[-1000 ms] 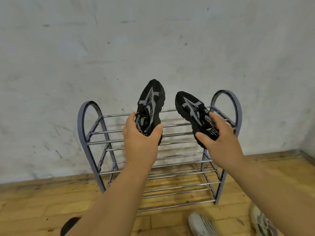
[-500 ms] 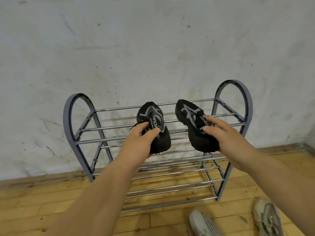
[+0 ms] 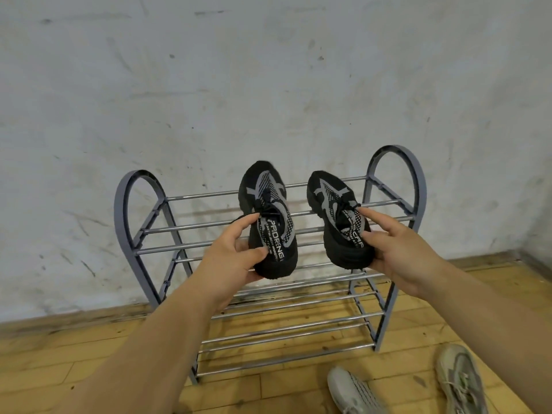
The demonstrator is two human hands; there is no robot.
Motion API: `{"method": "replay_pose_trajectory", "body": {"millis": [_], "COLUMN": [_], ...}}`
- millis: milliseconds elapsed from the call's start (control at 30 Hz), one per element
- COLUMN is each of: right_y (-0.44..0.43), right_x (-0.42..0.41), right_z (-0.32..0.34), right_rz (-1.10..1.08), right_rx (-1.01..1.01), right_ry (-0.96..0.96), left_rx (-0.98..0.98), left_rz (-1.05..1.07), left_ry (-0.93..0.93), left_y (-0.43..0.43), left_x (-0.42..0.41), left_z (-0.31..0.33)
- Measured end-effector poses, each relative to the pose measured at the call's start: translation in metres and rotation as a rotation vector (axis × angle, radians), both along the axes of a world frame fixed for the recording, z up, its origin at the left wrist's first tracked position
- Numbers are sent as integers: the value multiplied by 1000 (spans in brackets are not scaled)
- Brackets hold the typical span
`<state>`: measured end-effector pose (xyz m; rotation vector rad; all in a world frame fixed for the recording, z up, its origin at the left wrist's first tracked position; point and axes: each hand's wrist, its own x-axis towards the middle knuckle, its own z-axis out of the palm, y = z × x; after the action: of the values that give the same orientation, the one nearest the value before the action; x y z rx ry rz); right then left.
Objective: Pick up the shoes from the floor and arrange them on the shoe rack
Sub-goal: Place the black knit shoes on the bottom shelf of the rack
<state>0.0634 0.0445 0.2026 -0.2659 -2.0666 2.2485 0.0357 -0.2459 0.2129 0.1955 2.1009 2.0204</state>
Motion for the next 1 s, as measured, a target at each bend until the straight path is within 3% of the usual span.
{"method": "replay_pose_trajectory", "body": {"millis": [67, 200, 300, 400, 533, 667, 867, 1000], "right_y": [2, 15, 28, 42, 56, 64, 60, 44], "right_x": [10, 36, 51, 63, 86, 95, 86, 75], "right_z": [6, 24, 33, 36, 36, 18, -29, -71], "right_rz": [-56, -259, -305, -158, 238, 510, 626, 613], "right_rx": [61, 448, 450, 368, 408, 548, 812, 890], "right_ry": [68, 262, 362, 336, 124, -246, -573, -640], "left_rx": [-122, -261, -446, -682, -993, -1233, -1373, -1405], "left_rz": [-55, -260, -503, -677, -829, -864, -863, -928], "left_ry": [105, 157, 123, 8, -98, -142, -222, -182], "left_y": [-2, -10, -14, -14, -3, 5, -23, -46], "left_x": [10, 33, 47, 50, 59, 63, 55, 49], "left_z": [8, 20, 13, -5, -28, -49, -77, -75]}}
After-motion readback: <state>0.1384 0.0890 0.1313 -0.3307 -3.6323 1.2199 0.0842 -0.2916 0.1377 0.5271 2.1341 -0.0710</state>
